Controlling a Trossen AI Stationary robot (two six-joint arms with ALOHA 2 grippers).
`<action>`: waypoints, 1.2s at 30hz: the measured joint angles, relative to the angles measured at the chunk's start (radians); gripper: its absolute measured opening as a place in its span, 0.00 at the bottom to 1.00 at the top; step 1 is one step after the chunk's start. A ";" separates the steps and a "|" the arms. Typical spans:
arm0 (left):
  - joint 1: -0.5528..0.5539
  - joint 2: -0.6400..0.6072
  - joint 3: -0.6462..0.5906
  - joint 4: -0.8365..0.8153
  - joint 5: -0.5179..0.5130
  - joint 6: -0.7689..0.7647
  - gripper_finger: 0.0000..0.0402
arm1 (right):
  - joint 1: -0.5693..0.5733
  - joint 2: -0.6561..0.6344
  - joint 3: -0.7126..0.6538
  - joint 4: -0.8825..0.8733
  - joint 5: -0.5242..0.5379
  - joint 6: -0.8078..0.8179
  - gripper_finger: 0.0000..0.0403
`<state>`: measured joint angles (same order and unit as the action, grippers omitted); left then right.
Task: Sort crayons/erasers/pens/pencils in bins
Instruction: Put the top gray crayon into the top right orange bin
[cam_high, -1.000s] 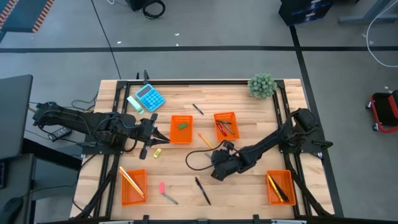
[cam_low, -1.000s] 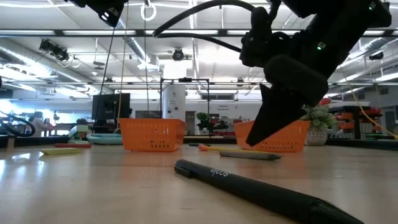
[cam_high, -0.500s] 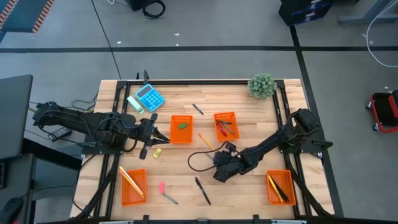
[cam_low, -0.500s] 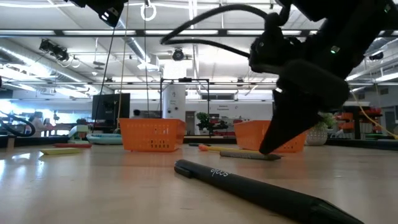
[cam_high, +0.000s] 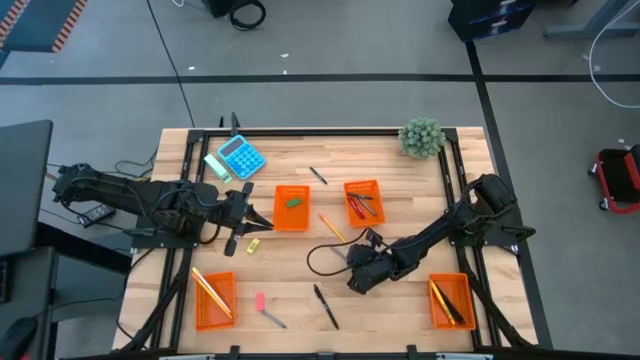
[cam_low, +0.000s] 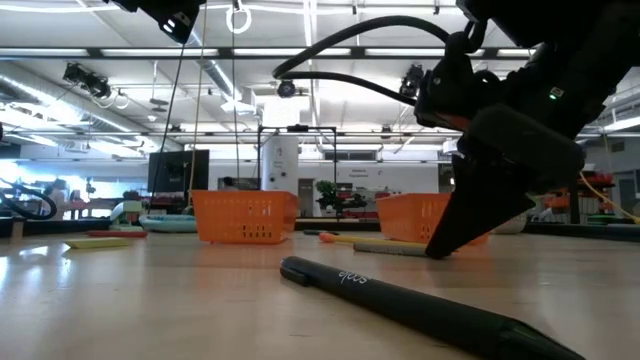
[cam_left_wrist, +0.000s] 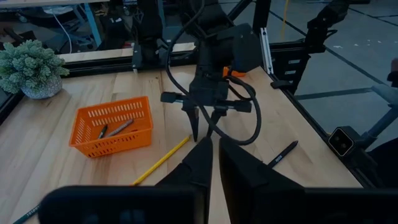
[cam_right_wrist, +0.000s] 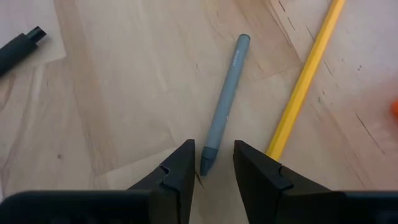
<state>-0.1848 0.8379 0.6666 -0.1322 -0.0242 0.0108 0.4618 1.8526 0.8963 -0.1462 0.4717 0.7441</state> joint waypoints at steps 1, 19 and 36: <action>0.000 0.000 0.000 0.000 0.000 0.000 0.10 | 0.000 0.000 0.000 0.001 0.003 -0.005 0.26; 0.000 0.000 0.000 0.000 0.000 0.000 0.10 | 0.000 0.006 0.020 -0.015 0.013 -0.039 0.09; 0.000 0.000 0.000 -0.010 0.000 0.000 0.10 | -0.001 0.008 0.221 -0.243 0.047 -0.090 0.08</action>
<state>-0.1845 0.8379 0.6662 -0.1425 -0.0246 0.0105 0.4606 1.8606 1.1172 -0.3894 0.5187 0.6544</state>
